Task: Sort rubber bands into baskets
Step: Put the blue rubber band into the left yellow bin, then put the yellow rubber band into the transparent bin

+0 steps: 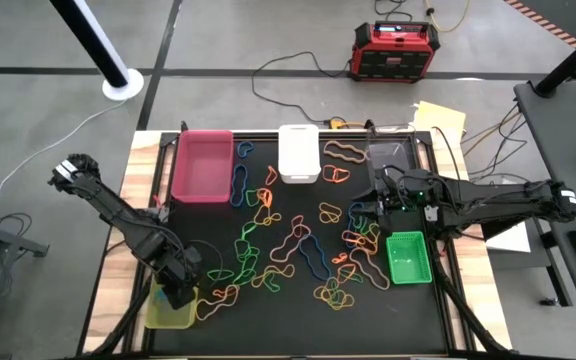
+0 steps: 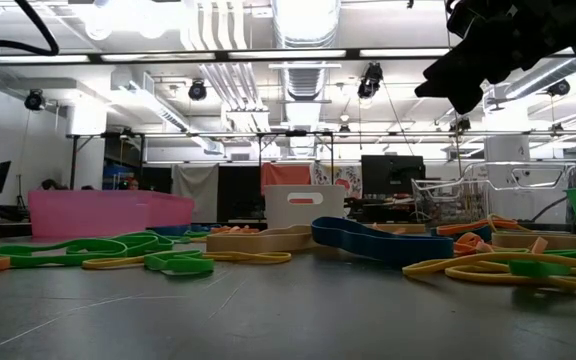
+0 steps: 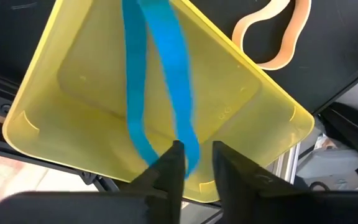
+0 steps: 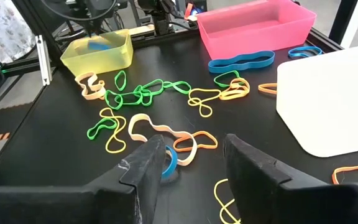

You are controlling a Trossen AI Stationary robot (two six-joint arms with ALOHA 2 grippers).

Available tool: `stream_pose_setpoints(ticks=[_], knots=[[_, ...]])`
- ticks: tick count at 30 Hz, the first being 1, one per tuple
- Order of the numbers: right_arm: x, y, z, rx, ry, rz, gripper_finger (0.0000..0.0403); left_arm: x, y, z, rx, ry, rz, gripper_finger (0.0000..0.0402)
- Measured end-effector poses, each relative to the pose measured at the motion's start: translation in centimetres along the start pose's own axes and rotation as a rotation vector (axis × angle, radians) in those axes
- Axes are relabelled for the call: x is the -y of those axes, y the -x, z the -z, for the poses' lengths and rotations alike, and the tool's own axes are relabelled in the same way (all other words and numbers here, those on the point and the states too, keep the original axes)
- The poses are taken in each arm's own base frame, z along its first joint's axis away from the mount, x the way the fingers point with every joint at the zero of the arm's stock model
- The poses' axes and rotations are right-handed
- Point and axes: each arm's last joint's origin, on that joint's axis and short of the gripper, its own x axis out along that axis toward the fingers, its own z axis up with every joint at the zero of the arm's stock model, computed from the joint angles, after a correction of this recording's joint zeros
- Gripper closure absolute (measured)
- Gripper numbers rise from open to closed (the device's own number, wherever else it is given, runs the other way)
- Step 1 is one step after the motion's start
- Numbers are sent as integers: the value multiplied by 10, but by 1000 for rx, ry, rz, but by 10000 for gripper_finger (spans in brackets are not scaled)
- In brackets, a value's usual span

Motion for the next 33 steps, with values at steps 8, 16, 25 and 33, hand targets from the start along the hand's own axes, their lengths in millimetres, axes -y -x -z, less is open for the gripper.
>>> stream_pose_setpoints(ticks=[8,16,25,33], knots=[[0,0,0,0,1,0,242,3,2,-2,59,-20,9,251],[0,0,-2,20,-11,-4,243,22,34,-18,459,-202,47,242],[-6,-13,1,-2,-36,-39,243,49,84,-62,697,-424,-37,242],[-18,-51,17,-100,-13,-100,243,77,83,-98,747,-619,-170,242]])
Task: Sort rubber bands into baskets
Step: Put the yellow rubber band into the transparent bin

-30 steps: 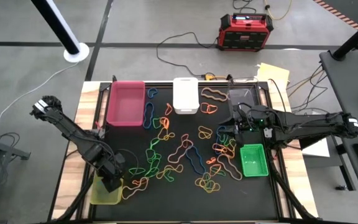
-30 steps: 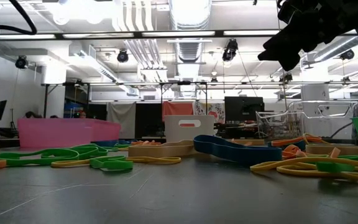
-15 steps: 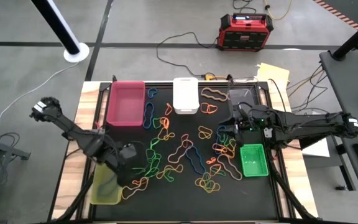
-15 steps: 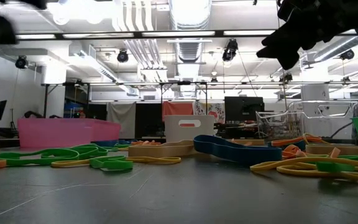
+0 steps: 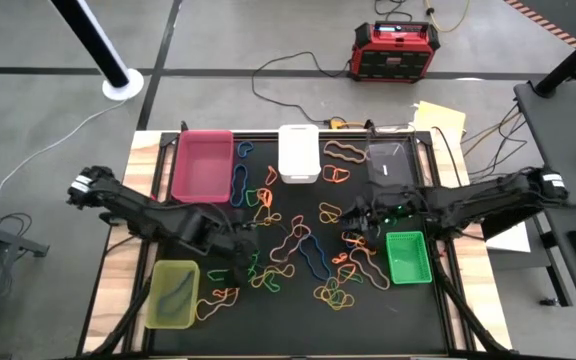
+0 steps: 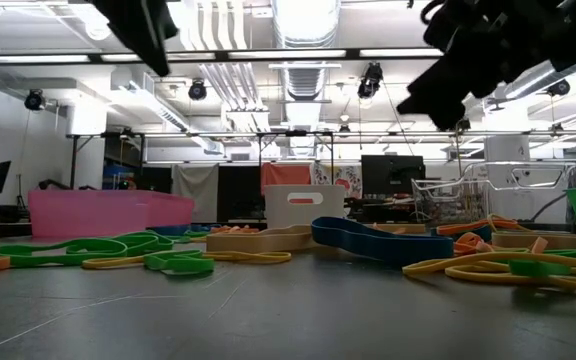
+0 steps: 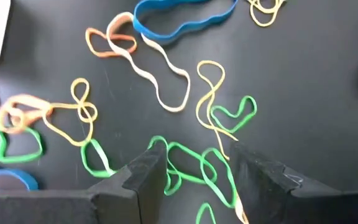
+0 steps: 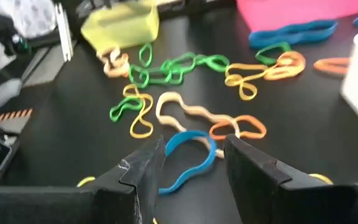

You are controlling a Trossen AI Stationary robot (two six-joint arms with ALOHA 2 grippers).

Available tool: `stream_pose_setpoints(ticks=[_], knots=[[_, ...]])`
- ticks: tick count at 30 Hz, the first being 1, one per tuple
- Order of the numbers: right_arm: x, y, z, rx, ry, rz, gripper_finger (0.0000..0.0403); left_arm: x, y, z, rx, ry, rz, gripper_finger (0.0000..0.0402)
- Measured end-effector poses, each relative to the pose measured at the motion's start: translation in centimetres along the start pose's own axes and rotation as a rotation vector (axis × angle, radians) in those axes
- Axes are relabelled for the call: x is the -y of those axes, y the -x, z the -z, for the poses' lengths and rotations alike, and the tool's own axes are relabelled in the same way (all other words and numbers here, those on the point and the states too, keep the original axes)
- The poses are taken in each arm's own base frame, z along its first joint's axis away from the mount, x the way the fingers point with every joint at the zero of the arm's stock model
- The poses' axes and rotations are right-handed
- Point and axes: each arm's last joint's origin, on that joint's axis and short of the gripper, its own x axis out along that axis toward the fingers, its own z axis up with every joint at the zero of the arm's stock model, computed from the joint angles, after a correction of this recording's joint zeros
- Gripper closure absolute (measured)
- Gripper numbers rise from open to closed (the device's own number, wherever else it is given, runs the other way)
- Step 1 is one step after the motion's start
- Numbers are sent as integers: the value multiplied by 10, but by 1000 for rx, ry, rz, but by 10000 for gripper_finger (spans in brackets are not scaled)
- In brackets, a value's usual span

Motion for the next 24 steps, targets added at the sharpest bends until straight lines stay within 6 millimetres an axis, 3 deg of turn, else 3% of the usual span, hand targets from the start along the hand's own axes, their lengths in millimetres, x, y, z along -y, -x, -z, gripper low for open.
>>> stream_pose_setpoints(ticks=[10,24], knots=[[-6,-27,13,-110,-24,-19,243,5,-24,-8,6,-16,-7,242],[-6,-31,16,-129,14,-22,243,-24,-40,-14,94,175,-16,242]])
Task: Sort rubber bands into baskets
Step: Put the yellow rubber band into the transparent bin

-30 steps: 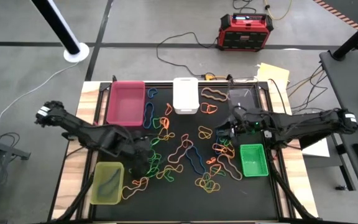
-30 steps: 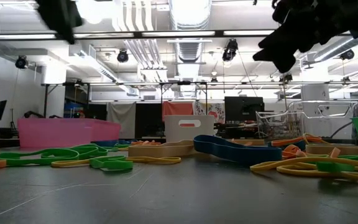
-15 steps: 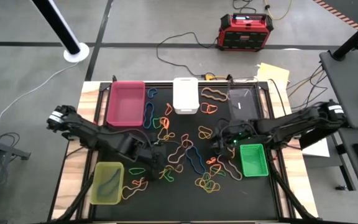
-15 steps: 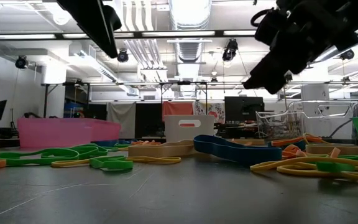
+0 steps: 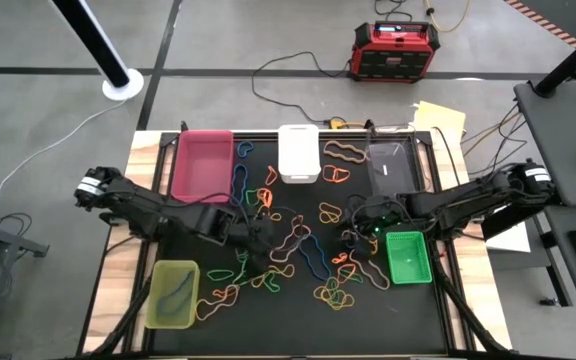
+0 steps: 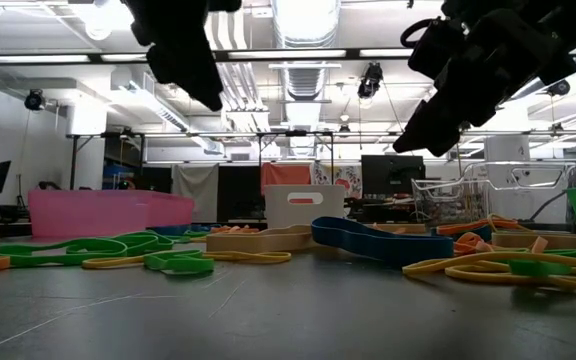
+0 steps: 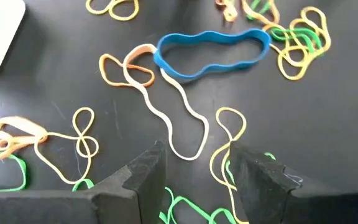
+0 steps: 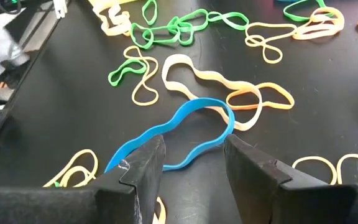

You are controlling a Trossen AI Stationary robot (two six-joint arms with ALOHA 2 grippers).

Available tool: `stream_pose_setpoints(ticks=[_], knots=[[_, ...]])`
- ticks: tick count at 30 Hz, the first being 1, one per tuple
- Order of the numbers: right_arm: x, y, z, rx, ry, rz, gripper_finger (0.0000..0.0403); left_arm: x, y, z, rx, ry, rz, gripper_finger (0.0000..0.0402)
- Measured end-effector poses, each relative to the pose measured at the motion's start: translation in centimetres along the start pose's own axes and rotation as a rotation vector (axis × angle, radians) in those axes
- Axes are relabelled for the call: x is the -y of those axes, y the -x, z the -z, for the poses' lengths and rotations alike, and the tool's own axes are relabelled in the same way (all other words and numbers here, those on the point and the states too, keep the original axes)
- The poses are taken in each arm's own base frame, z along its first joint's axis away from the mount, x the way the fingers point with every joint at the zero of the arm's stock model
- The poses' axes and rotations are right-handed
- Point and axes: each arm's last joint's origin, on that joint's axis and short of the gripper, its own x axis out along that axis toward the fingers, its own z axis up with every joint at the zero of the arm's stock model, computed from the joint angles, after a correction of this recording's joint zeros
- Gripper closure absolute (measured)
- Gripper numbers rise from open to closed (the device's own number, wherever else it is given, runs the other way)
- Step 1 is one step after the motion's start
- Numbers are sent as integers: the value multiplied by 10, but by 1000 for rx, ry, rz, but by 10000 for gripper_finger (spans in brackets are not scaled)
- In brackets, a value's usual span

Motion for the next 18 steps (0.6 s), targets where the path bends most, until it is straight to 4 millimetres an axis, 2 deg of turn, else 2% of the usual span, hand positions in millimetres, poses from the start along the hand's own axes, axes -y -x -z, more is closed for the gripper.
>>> stream_pose_setpoints(ticks=[8,18], knots=[[2,-4,4,-25,41,14,243,-9,-7,2,-8,113,-46,242],[5,-14,11,-65,81,38,243,-10,-6,0,-3,138,-53,242]])
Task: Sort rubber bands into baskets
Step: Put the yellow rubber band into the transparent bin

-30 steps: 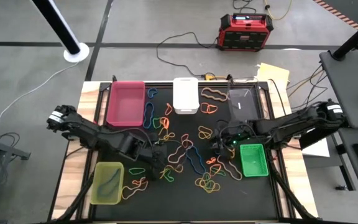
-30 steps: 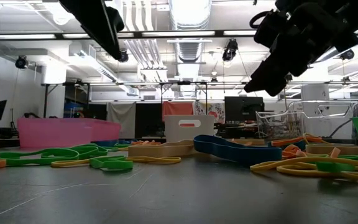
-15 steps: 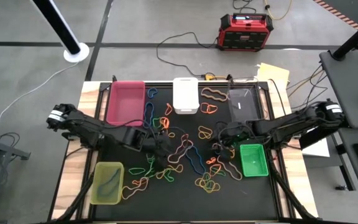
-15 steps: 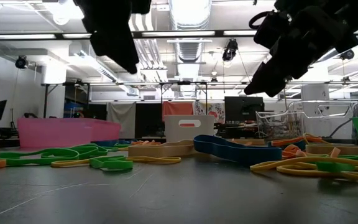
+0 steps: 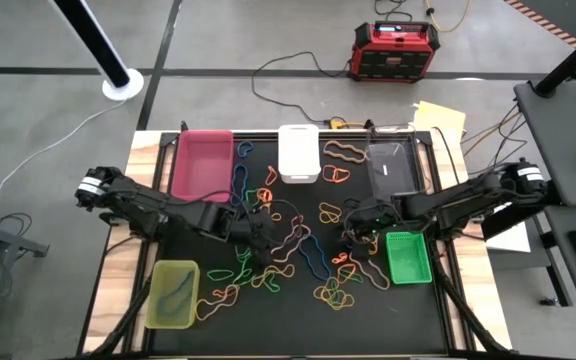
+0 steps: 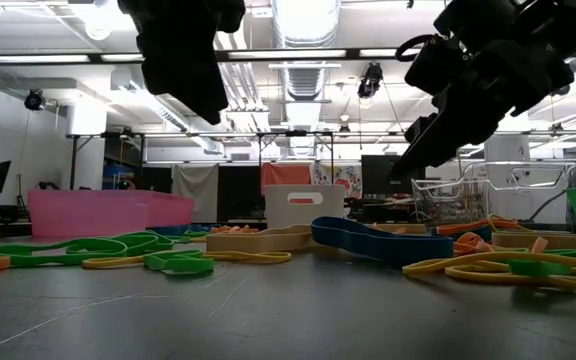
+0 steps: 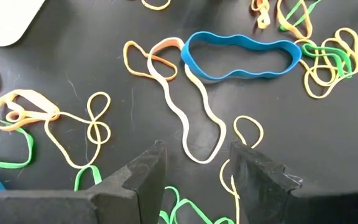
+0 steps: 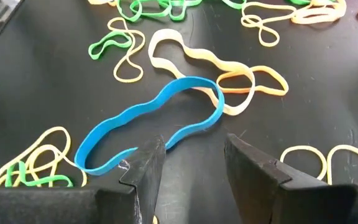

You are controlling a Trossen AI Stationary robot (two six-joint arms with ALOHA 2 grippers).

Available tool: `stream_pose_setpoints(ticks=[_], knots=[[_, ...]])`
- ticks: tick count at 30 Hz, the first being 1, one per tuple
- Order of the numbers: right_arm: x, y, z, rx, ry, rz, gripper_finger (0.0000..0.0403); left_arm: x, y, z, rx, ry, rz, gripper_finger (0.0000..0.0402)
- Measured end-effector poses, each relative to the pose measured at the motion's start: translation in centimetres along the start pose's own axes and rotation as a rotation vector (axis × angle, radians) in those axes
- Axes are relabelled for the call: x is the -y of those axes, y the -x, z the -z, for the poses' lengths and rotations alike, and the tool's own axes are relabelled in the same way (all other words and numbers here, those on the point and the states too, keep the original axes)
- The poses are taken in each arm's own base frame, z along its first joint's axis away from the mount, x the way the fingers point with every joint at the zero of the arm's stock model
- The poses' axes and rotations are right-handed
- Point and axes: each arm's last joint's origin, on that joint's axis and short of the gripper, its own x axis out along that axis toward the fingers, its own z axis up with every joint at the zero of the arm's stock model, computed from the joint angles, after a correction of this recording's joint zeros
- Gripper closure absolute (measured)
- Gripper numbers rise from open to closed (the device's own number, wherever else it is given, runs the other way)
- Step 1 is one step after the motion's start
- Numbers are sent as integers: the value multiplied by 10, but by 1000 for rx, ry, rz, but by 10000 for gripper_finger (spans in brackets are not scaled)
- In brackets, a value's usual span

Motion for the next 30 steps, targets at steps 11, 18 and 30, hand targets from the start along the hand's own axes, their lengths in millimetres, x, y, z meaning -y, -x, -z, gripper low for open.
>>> stream_pose_setpoints(ticks=[11,18,30], knots=[[1,-2,1,3,87,1,243,-4,0,5,-51,-137,-32,242],[2,-8,6,-6,59,67,243,-8,-10,20,-83,-287,-87,242],[5,-44,-38,-106,61,224,243,-21,-3,32,-41,-463,-164,242]])
